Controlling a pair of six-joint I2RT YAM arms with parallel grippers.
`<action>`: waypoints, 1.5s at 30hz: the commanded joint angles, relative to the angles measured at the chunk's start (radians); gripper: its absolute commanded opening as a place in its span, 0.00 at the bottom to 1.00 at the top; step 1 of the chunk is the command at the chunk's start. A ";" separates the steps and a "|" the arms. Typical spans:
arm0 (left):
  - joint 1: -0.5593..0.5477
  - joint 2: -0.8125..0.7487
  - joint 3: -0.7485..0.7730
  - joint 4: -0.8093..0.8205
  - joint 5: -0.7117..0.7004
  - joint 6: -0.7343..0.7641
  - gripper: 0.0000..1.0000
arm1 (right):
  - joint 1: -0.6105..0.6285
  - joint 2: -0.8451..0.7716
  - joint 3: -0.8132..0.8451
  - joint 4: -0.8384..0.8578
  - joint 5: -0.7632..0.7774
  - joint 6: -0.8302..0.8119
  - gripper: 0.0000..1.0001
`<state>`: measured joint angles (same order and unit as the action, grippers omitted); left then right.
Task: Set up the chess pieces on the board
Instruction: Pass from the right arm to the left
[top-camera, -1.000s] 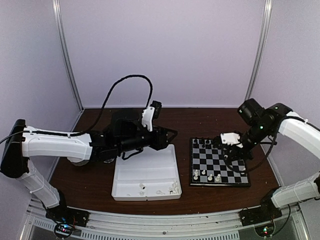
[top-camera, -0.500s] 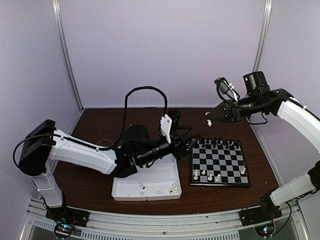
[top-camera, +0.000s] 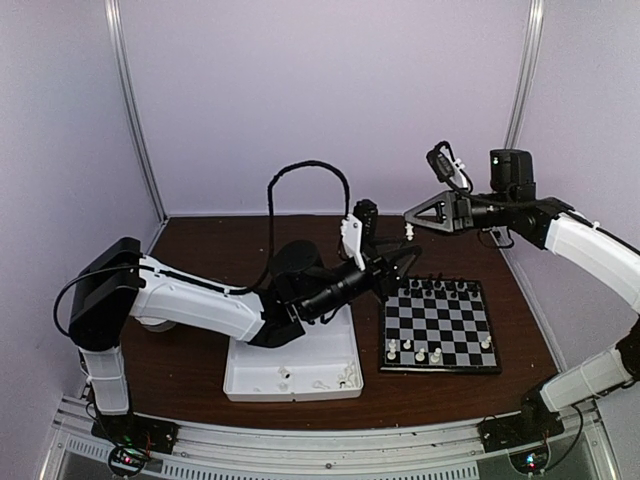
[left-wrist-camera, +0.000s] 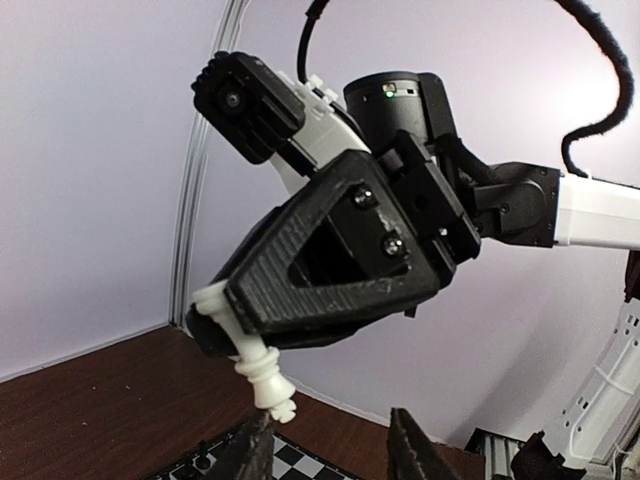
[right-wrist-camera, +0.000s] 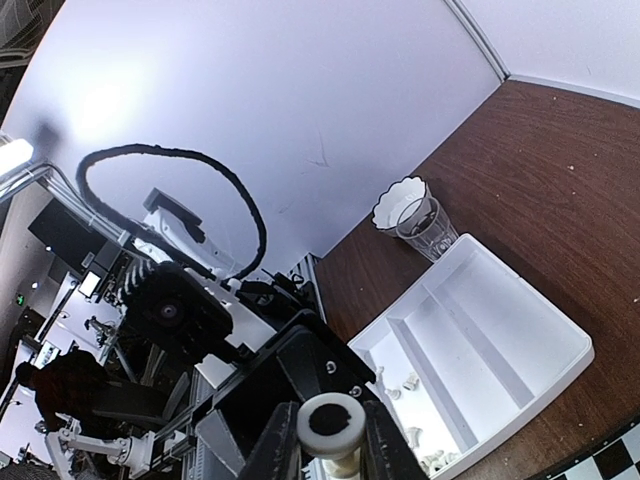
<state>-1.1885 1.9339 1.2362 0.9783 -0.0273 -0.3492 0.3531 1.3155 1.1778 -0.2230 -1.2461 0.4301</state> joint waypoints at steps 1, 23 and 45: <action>0.001 0.024 0.052 0.040 -0.010 -0.041 0.35 | -0.003 -0.032 -0.015 0.088 -0.025 0.057 0.14; 0.028 0.016 0.055 0.034 -0.033 -0.093 0.02 | -0.014 -0.055 -0.038 0.066 -0.026 0.035 0.17; 0.121 -0.174 0.215 -1.011 0.500 -0.335 0.00 | 0.147 -0.083 0.424 -1.161 0.883 -1.546 0.46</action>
<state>-1.0927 1.7378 1.3716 0.1860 0.2760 -0.5735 0.4255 1.2457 1.6005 -1.3323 -0.6765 -0.9363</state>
